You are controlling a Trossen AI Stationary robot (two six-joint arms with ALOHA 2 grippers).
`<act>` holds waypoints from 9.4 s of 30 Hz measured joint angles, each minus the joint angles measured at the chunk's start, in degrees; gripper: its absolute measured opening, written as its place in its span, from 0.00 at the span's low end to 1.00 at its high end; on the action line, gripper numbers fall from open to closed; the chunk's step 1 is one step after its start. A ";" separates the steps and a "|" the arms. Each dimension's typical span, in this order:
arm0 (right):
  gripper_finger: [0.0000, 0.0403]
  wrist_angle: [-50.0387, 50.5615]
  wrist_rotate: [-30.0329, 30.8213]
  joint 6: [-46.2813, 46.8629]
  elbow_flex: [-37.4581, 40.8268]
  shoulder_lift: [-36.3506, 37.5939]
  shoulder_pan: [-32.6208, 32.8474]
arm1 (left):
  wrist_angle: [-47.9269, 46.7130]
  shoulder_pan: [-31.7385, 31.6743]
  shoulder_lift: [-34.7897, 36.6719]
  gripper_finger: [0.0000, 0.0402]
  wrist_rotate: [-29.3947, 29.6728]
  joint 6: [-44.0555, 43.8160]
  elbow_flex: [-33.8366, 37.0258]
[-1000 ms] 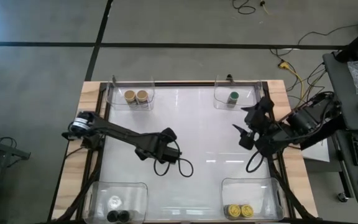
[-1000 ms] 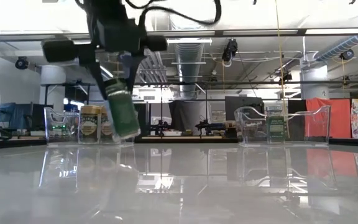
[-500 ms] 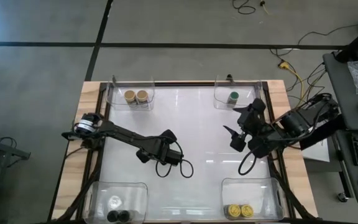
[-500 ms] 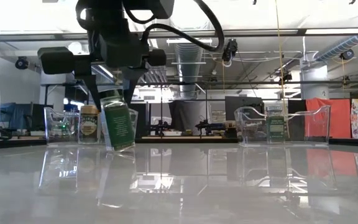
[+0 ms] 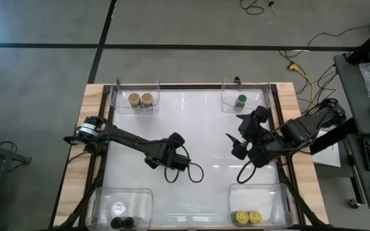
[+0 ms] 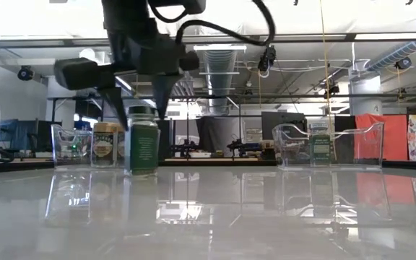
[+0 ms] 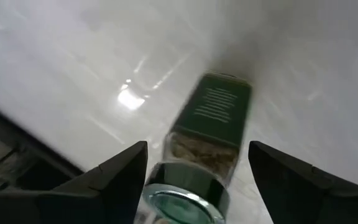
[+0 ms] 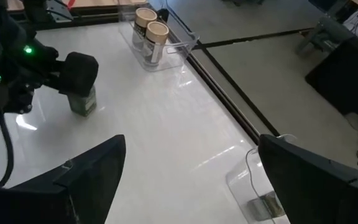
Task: Sort spices by type
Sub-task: Put the green seasoning bottle into the top right transparent bin
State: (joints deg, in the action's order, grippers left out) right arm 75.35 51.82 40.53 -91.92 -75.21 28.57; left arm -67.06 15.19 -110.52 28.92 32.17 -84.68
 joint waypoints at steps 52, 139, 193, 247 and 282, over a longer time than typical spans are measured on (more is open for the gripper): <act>0.89 -1.13 -4.27 5.92 0.00 -0.86 -4.12 | 42.51 -10.35 28.98 0.76 -3.98 -54.86 38.12; 0.89 -26.21 -64.42 -72.38 8.93 -17.65 -28.04 | 33.92 0.92 23.86 0.76 -13.63 -81.25 28.06; 0.47 -18.34 -61.27 -82.04 1.78 -31.47 -32.95 | 39.44 9.89 16.19 0.76 -9.34 -91.09 28.13; 0.48 -20.57 -46.13 -81.08 39.70 12.25 -77.75 | 48.66 8.01 13.49 0.73 -7.91 -88.66 28.17; 0.48 -28.77 -56.98 -85.50 42.82 2.96 -85.87 | 47.77 7.40 13.49 0.69 -6.94 -92.33 28.15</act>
State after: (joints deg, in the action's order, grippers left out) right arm 46.57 -5.16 -44.96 -49.10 -72.25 -57.30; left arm -19.29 22.59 -97.03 21.98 -60.16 -56.53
